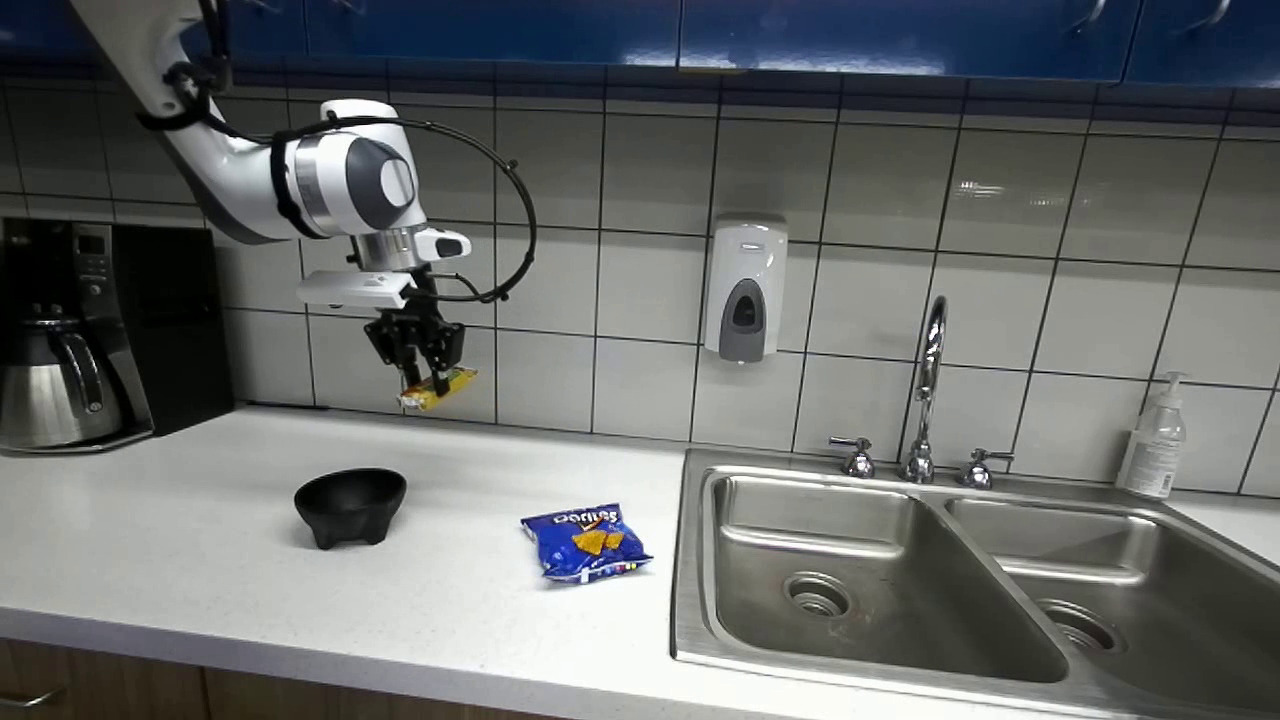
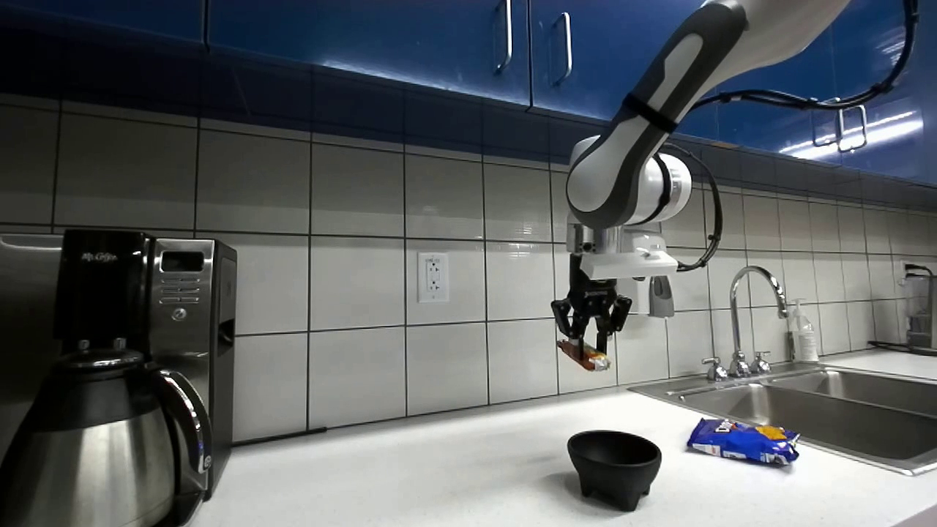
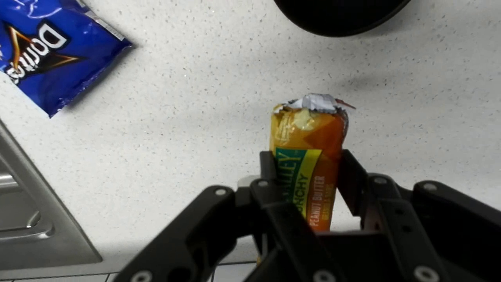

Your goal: Put the yellow packet in the black bowl.

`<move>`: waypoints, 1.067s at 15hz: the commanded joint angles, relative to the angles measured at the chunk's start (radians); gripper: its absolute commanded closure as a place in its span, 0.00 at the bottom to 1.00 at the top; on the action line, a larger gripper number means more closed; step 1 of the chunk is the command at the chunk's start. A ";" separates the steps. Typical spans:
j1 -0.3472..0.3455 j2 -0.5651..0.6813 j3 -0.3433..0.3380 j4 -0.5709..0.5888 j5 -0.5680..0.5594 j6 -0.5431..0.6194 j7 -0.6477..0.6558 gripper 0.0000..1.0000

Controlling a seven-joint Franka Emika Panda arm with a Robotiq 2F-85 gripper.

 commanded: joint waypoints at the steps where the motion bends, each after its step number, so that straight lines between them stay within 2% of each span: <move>1: 0.003 -0.065 0.029 -0.049 -0.054 -0.022 0.063 0.83; 16: 0.001 -0.158 0.109 -0.171 -0.053 -0.072 0.129 0.83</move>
